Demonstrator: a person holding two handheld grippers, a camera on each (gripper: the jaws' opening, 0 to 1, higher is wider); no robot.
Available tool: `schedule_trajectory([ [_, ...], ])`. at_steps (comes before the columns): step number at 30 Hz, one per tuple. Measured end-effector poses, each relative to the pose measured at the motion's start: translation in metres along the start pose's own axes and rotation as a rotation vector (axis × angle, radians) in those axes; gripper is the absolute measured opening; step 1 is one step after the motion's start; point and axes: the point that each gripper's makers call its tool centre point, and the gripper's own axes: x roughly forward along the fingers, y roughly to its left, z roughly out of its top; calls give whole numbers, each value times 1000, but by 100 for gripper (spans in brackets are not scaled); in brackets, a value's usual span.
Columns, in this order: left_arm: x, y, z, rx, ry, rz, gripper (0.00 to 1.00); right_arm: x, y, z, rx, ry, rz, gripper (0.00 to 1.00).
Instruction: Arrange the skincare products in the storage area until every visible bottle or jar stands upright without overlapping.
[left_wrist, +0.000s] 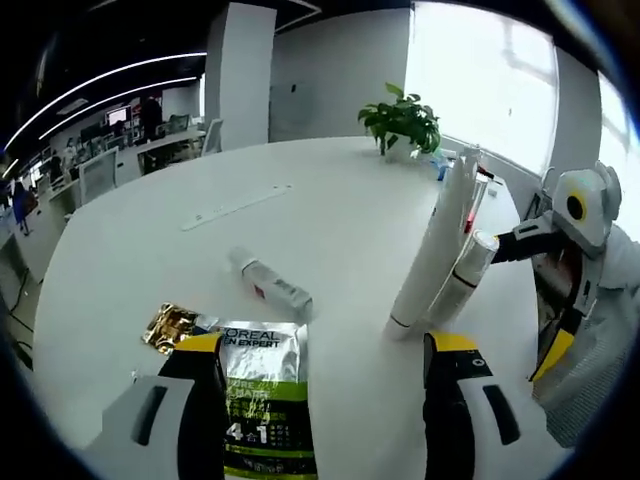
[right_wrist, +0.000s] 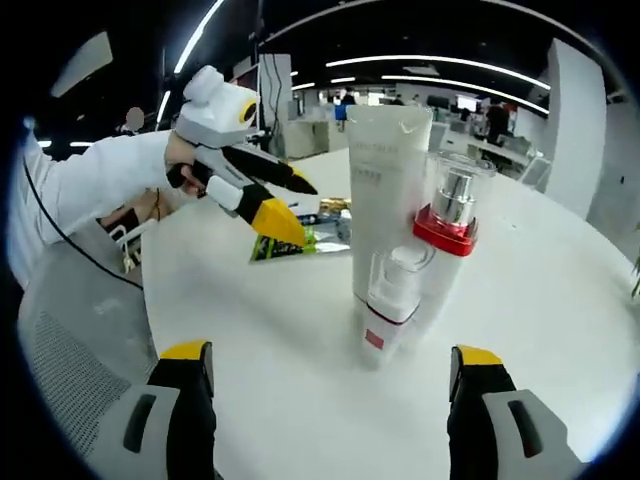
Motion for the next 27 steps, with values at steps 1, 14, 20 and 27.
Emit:
schedule_trajectory([
  [1,3,3,1,-8,-6,6,74,0,0,0,-6,3,-2,95],
  [14,30,6,10,-17,-14,8,60,1,-2,0,-15,2,-3,94],
  [20,41,-1,8,-21,7,22,58,0,-3,1,-22,3,-5,93],
  [27,55,15,12,-30,-2,97,54,0,-4,1,-46,7,-8,93],
])
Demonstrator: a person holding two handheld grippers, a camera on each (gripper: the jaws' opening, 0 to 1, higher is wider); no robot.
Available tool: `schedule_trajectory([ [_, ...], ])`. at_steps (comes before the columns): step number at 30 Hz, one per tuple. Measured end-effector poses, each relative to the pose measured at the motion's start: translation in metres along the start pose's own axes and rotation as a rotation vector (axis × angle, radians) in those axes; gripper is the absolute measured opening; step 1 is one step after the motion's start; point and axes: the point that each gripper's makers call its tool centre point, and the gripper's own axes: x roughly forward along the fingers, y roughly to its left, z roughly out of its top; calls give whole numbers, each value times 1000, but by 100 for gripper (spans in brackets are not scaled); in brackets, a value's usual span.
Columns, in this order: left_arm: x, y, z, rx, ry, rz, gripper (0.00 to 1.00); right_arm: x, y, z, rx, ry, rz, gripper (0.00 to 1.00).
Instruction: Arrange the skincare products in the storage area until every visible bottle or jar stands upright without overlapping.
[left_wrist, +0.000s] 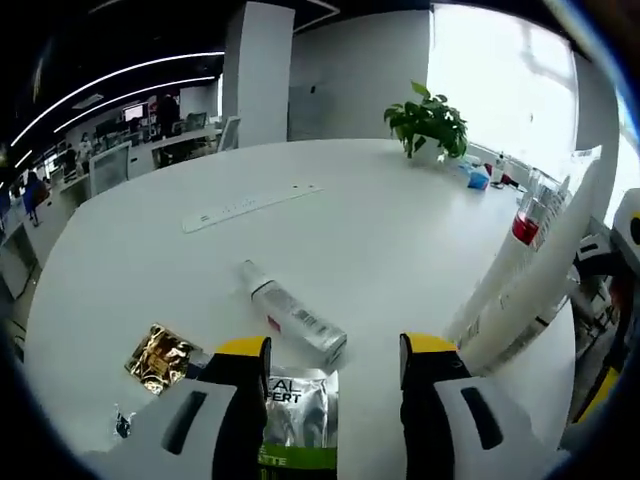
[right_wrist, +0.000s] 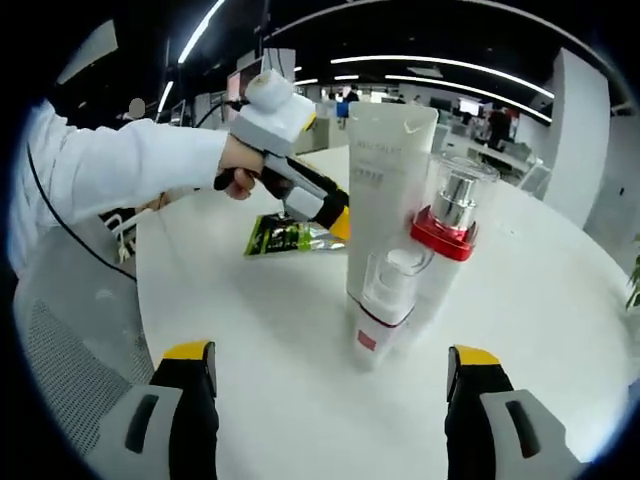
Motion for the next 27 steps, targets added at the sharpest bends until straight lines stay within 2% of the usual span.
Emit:
schedule_trajectory([
  [4,13,8,3,-41,-2,11,51,0,0,0,-7,4,0,91],
  [14,32,13,-7,-56,42,42,38,-2,-3,0,-13,4,-5,91],
  [22,37,2,-6,-63,51,77,41,-2,-2,1,-23,5,-5,91],
  [27,44,13,-5,-91,52,111,43,-1,-2,-1,-28,11,-5,91],
])
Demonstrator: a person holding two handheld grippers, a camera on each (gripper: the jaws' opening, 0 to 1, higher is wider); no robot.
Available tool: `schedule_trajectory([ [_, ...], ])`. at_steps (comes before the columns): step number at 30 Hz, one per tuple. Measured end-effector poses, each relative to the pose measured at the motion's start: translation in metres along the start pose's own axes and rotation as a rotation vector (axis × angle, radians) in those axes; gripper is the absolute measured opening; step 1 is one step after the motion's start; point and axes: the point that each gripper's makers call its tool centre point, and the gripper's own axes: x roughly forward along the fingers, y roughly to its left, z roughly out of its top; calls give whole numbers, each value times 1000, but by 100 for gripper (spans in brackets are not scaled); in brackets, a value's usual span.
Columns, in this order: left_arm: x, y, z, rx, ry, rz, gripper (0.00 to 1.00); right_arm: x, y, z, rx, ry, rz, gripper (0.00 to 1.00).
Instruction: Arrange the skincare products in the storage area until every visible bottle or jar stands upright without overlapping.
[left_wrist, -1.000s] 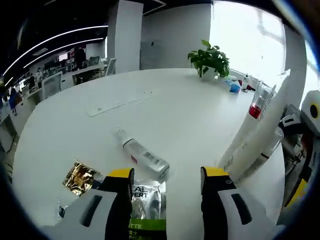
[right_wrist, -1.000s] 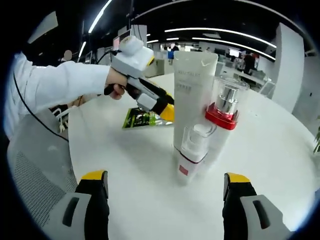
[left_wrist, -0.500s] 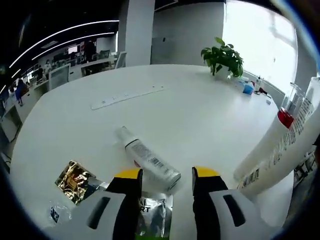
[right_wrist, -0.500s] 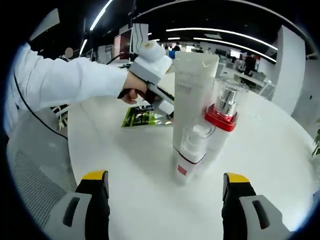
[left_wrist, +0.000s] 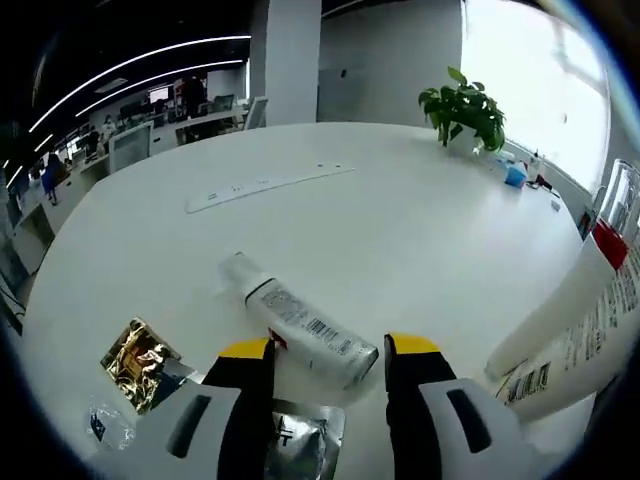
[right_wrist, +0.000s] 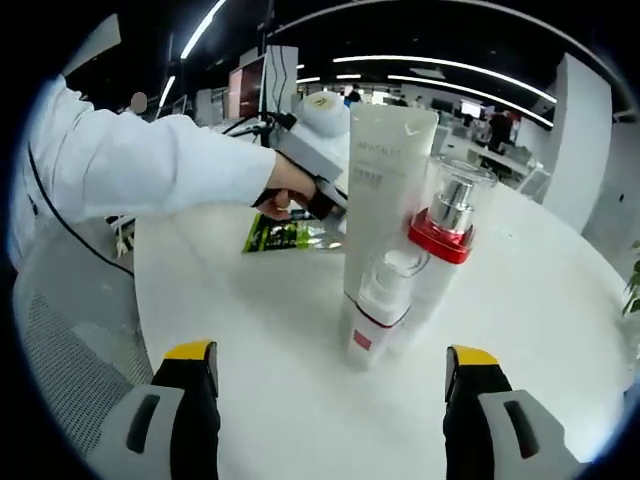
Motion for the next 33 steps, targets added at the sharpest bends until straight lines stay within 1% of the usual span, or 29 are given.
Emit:
schedule_trajectory([
  [1,1,1,0,-2,-1,6,44,0,0,0,-1,1,-1,91],
  [3,1,3,0,-15,1,27,47,0,-1,0,-5,2,-4,91],
  [4,4,5,0,-40,0,45,50,0,-1,0,-5,2,-4,91],
  [6,8,6,1,-59,0,48,58,0,-1,0,-7,3,-3,91],
  [8,13,11,1,-83,3,66,63,0,-1,-1,-10,6,-3,91],
  [11,19,22,1,-92,2,111,65,0,-1,-2,-13,9,-7,91],
  [13,17,25,0,-104,3,135,67,0,-2,-2,-13,8,-7,90],
  [16,17,29,1,-86,-6,160,67,0,-1,-2,-13,10,-7,90],
  [21,8,30,-6,-73,-2,167,65,0,-2,-2,-11,10,-9,90],
  [23,9,32,-6,-69,-8,160,64,0,-3,-2,-13,11,-10,90],
  [25,10,38,-7,-64,-9,174,64,0,-3,-2,-15,11,-11,90],
  [28,9,35,-6,-55,-14,158,59,0,-2,-2,-18,12,-12,90],
  [30,5,32,-6,-45,-23,157,55,0,-3,-2,-19,11,-12,89],
  [33,4,34,-7,-40,-25,159,54,0,-3,-3,-18,11,-13,89],
])
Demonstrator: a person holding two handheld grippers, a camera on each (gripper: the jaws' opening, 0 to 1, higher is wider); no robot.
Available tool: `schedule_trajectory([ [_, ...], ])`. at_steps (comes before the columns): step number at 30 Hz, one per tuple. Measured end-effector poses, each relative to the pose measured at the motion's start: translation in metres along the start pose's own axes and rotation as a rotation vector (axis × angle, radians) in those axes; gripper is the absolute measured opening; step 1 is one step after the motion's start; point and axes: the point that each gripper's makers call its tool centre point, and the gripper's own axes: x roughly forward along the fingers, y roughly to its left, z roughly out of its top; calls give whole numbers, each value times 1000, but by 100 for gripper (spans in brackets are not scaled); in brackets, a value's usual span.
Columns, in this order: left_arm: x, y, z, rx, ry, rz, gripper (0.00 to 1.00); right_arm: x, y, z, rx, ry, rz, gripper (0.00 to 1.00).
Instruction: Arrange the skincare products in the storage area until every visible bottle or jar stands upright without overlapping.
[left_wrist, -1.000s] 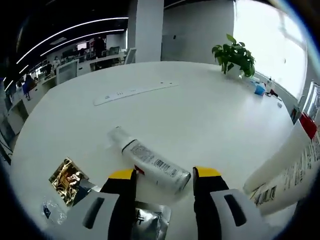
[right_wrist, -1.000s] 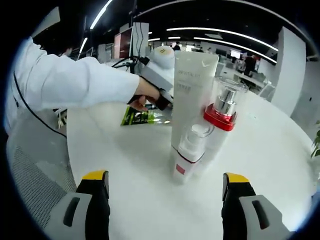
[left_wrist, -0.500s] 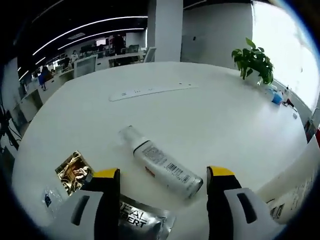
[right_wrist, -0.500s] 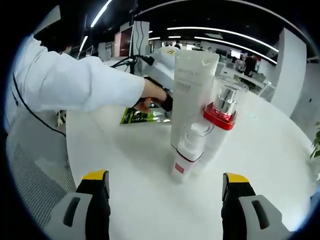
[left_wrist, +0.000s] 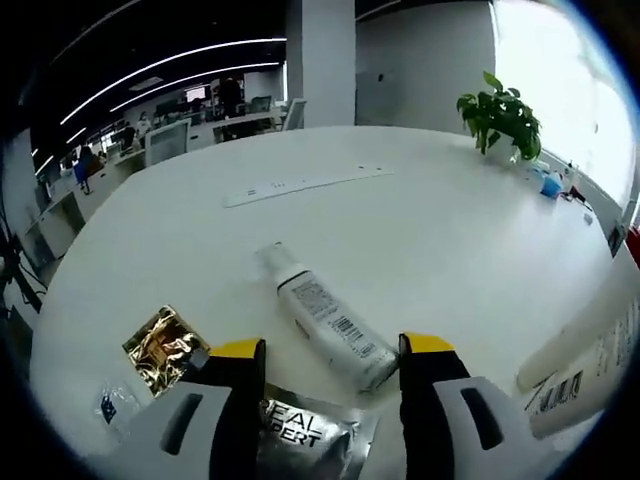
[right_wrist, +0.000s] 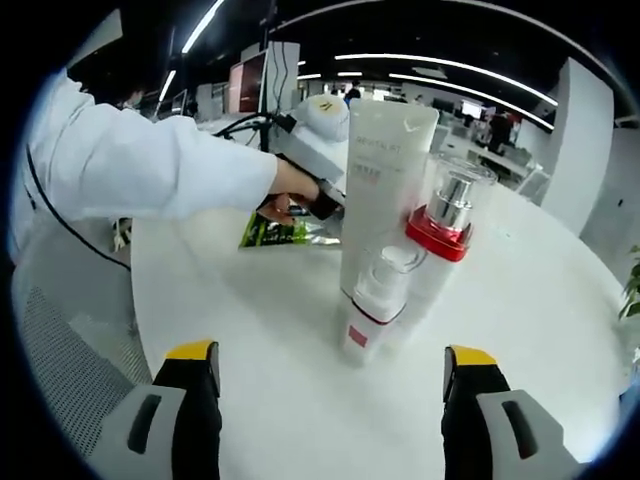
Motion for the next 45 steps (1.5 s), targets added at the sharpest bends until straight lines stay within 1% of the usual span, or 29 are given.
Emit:
schedule_trajectory([
  [4,-2,8,0,-1,-8,10,53,-1,0,0,-4,1,-1,88],
  [9,0,14,4,12,-14,7,47,0,1,0,-9,4,3,87],
  [12,0,12,6,23,-16,0,44,0,2,-1,-10,6,3,87],
  [16,5,12,10,44,-16,-15,41,0,2,-1,-10,10,5,87],
  [18,5,11,10,42,-16,-16,39,0,2,-1,-12,11,4,87],
  [21,5,11,9,40,-12,-20,34,0,2,-2,-10,12,4,87],
  [25,6,13,7,39,2,-19,33,1,1,-3,-12,15,4,86],
  [30,8,16,7,40,4,-19,31,1,3,-4,-18,20,6,86],
  [34,11,20,7,33,8,-15,27,1,2,-5,-20,24,4,86],
  [35,10,19,4,5,18,-23,25,1,1,-5,-20,25,4,86],
  [36,10,20,5,1,17,-21,25,1,1,-5,-20,24,3,86],
  [38,10,19,5,12,15,-22,24,1,2,-4,-19,24,4,86],
  [42,5,15,5,6,18,-31,23,1,1,-5,-22,26,2,86],
  [45,4,16,3,2,25,-36,23,0,1,-3,-10,16,3,86],
])
